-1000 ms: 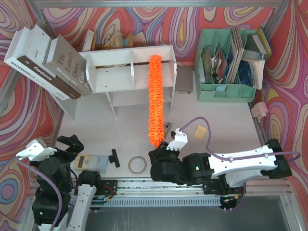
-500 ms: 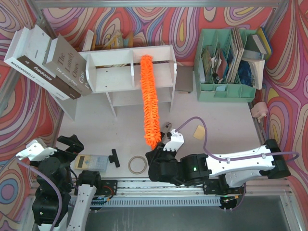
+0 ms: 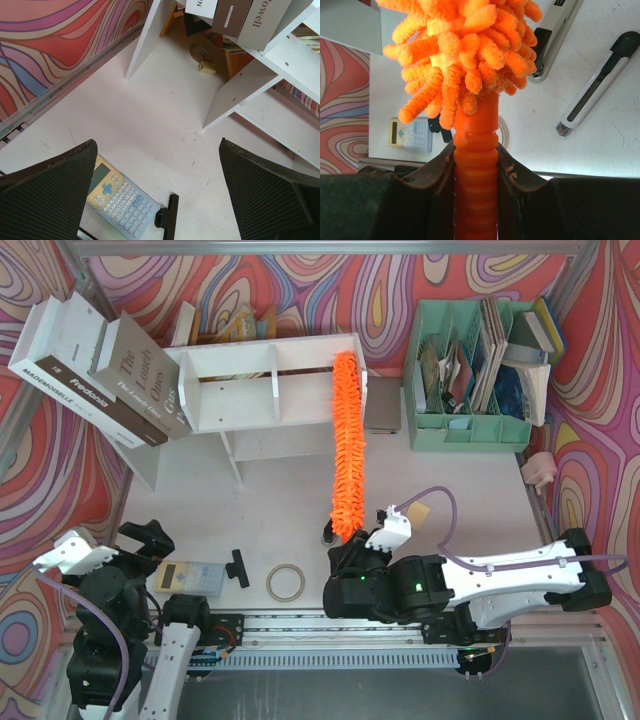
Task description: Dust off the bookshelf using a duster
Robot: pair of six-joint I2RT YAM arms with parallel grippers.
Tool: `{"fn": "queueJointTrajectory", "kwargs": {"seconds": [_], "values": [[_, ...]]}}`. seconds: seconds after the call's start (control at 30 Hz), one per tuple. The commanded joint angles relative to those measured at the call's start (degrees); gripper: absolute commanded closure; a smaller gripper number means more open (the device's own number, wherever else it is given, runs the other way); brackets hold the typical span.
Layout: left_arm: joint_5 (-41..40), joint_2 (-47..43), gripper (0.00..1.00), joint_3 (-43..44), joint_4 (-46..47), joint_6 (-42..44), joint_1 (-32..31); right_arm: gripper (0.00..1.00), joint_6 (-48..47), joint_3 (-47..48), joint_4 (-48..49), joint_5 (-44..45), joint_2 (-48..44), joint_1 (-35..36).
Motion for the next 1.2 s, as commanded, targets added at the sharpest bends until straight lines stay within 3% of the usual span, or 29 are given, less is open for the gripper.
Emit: {"fn": "queueJointTrajectory", "kwargs": {"seconds": [0.0, 0.13, 0.27, 0.53, 0.87, 1.0, 1.17], "values": [[-0.5, 0.0, 0.02, -0.6, -0.1, -0.1, -0.1, 1.00, 1.7, 3.2, -4.4, 7.9, -2.6, -0.2], [-0.4, 0.0, 0.02, -0.6, -0.1, -0.1, -0.1, 1.00, -4.1, 4.0, -1.4, 9.5, -4.0, -0.2], [-0.4, 0.2, 0.02, -0.5, -0.1, -0.1, -0.1, 1.00, -13.6, 3.3, 7.8, 10.1, -5.5, -0.2], [-0.5, -0.1, 0.02, -0.6, -0.1, -0.1, -0.1, 1.00, -13.3, 0.1, 10.9, 6.4, -4.0, -0.2], [-0.9, -0.2, 0.02, -0.4, -0.2, -0.4, -0.1, 1.00, -34.2, 2.5, 31.1, -3.1, 3.7, -0.2], [-0.4, 0.9, 0.02, -0.1, 0.2, -1.4, -0.1, 1.00, -32.6, 3.1, 29.1, -2.8, 4.4, -0.2], [0.2, 3.7, 0.02, 1.3, 0.2, -1.9, -0.1, 1.00, -20.3, 1.2, 16.9, 2.5, 0.8, -0.2]]}}
